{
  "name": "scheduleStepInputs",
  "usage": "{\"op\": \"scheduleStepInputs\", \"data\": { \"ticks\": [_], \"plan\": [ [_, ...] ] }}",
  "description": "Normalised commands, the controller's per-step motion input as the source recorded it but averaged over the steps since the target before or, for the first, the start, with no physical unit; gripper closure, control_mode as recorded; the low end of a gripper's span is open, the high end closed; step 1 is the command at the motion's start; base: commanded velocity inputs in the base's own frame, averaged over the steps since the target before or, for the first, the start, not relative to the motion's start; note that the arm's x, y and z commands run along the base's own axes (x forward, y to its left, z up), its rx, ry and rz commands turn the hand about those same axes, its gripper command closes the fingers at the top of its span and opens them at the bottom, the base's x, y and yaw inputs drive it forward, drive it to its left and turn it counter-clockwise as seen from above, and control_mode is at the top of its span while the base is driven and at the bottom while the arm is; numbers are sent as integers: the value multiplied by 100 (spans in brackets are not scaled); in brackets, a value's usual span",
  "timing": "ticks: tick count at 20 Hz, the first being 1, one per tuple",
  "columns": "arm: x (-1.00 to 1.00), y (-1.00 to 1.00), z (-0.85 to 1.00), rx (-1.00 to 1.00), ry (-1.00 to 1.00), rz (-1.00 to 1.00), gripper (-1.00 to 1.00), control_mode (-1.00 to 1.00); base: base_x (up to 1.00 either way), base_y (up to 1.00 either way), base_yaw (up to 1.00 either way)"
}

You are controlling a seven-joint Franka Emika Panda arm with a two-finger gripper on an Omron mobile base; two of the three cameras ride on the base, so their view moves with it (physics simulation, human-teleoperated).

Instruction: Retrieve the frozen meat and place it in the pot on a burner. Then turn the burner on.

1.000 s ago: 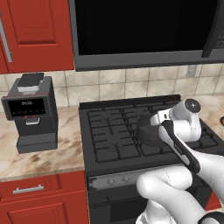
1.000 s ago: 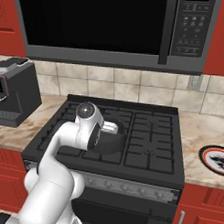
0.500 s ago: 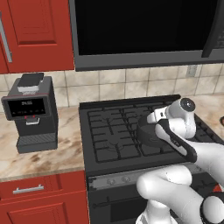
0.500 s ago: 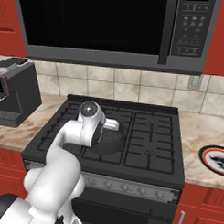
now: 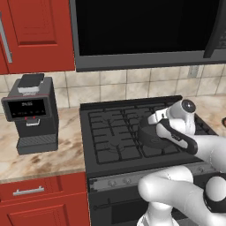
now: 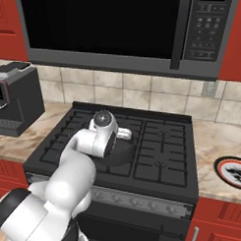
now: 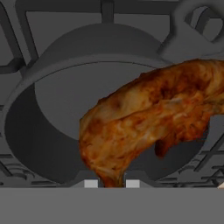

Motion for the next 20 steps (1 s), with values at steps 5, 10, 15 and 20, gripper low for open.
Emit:
{"op": "scheduleStepInputs", "data": {
  "ticks": [5,10,15,20],
  "plan": [
    [7,0,-19,0,0,3,100,-100,0,0,0],
    [6,0,-3,0,0,2,100,-100,0,0,0],
    [8,0,-23,-3,0,1,100,-100,0,0,0],
    [6,0,-20,-3,0,1,100,-100,0,0,0]
  ]
}}
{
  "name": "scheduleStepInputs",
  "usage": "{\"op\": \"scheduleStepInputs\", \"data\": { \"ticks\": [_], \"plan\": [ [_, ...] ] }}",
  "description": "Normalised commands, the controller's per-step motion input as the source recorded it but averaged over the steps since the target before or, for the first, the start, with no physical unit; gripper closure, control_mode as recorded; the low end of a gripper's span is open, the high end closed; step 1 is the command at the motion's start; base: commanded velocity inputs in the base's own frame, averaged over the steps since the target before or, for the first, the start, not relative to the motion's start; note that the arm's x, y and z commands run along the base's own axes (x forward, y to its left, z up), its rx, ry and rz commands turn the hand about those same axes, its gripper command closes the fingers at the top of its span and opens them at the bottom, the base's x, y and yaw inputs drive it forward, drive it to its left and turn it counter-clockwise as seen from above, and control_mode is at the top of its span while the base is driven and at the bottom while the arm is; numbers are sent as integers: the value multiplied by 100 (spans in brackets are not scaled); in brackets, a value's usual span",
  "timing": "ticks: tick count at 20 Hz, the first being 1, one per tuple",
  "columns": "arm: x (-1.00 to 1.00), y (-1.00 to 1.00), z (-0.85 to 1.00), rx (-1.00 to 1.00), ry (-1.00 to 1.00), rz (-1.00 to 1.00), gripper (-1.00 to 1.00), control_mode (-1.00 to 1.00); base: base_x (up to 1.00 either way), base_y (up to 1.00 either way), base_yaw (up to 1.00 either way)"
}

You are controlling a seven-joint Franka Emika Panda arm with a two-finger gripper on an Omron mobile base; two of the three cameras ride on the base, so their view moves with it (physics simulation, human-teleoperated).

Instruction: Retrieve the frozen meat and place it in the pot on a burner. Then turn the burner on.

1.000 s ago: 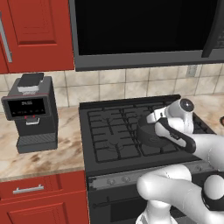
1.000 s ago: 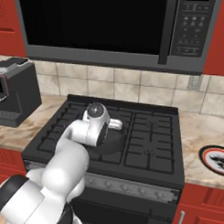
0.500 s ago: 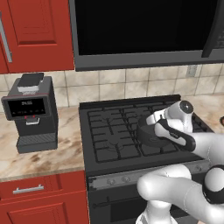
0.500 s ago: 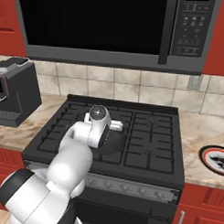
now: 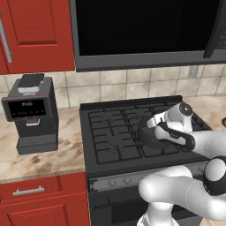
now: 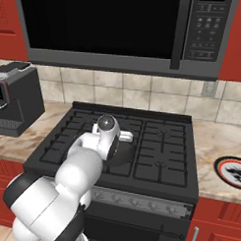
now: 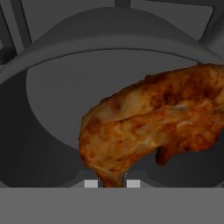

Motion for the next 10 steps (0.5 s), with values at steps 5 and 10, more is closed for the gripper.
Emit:
{"op": "scheduleStepInputs", "data": {
  "ticks": [5,10],
  "plan": [
    [0,0,-4,0,0,2,100,-100,0,0,0],
    [0,0,0,0,0,0,-100,-100,0,0,0]
  ]
}}
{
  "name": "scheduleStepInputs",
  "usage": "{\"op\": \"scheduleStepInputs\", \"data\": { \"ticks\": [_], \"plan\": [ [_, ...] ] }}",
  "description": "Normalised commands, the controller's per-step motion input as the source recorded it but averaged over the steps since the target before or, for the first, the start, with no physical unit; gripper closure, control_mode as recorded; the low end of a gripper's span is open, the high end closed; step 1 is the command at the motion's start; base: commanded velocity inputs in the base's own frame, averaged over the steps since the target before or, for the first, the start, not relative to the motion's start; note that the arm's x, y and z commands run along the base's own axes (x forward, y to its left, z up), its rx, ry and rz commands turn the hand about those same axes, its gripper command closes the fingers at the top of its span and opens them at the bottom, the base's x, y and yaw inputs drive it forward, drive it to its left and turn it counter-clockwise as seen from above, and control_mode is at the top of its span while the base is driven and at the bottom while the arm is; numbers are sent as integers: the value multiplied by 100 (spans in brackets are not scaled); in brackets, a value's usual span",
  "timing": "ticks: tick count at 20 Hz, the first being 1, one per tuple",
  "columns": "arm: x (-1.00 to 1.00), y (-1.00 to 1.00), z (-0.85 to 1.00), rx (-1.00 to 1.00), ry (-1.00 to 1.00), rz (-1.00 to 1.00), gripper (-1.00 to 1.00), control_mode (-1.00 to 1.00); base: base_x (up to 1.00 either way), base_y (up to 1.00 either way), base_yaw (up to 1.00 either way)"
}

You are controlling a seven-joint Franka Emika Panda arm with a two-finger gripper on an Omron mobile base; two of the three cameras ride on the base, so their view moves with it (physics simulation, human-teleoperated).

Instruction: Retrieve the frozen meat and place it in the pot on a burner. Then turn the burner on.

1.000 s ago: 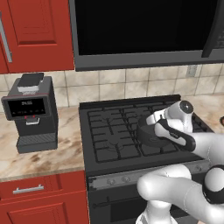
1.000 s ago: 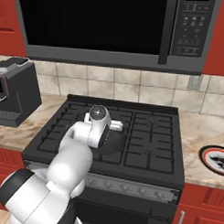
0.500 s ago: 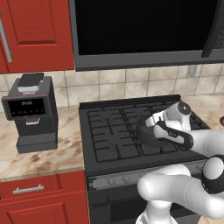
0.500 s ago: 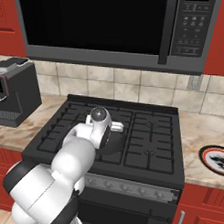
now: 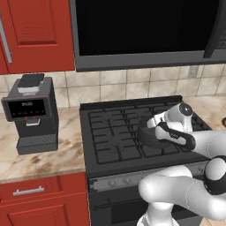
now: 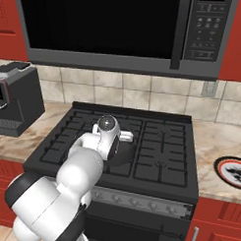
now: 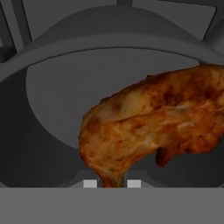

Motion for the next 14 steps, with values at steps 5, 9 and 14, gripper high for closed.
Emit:
{"op": "scheduleStepInputs", "data": {
  "ticks": [5,9,14],
  "plan": [
    [0,0,0,0,0,0,-100,-100,0,0,0],
    [0,0,0,0,0,0,-100,-100,0,0,0],
    [0,0,1,0,0,0,-100,-100,0,0,0]
  ]
}}
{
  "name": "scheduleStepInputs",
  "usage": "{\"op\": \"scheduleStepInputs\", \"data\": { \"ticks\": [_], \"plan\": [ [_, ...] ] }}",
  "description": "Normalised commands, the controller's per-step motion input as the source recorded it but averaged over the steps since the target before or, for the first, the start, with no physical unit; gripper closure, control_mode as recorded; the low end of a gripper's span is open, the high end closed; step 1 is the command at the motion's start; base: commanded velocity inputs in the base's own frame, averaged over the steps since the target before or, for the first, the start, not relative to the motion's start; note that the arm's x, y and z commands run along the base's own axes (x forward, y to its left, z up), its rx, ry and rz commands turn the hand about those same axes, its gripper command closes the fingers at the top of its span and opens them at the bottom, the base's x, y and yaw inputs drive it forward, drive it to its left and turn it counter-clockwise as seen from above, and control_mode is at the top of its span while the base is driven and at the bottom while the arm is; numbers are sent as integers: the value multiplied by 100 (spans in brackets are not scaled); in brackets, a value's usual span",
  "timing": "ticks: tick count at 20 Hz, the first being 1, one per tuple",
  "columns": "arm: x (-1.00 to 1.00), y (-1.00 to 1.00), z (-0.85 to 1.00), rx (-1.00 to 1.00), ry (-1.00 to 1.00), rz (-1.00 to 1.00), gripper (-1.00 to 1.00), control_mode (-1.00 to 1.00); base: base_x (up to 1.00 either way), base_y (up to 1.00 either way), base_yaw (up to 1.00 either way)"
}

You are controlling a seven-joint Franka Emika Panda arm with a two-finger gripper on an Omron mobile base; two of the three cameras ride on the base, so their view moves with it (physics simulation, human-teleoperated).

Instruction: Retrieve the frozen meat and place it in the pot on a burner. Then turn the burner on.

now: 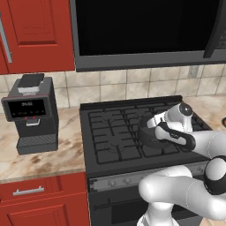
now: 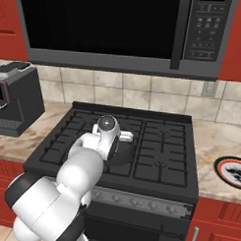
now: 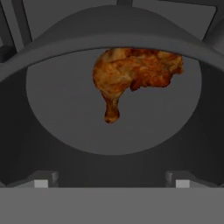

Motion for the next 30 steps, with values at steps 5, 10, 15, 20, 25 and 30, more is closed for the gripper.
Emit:
{"op": "scheduleStepInputs", "data": {
  "ticks": [5,10,15,20,25,30],
  "plan": [
    [-5,0,32,-2,4,0,-100,-100,0,0,0],
    [-32,-4,36,0,0,-4,-100,-100,0,0,0],
    [-31,-21,31,0,1,-7,-100,-100,0,0,0],
    [-15,-23,38,0,5,-11,-100,-100,0,0,0],
    [-65,-23,40,0,0,-12,-100,-100,0,0,0],
    [-73,-29,2,0,0,-14,-100,-100,0,0,0]
  ]
}}
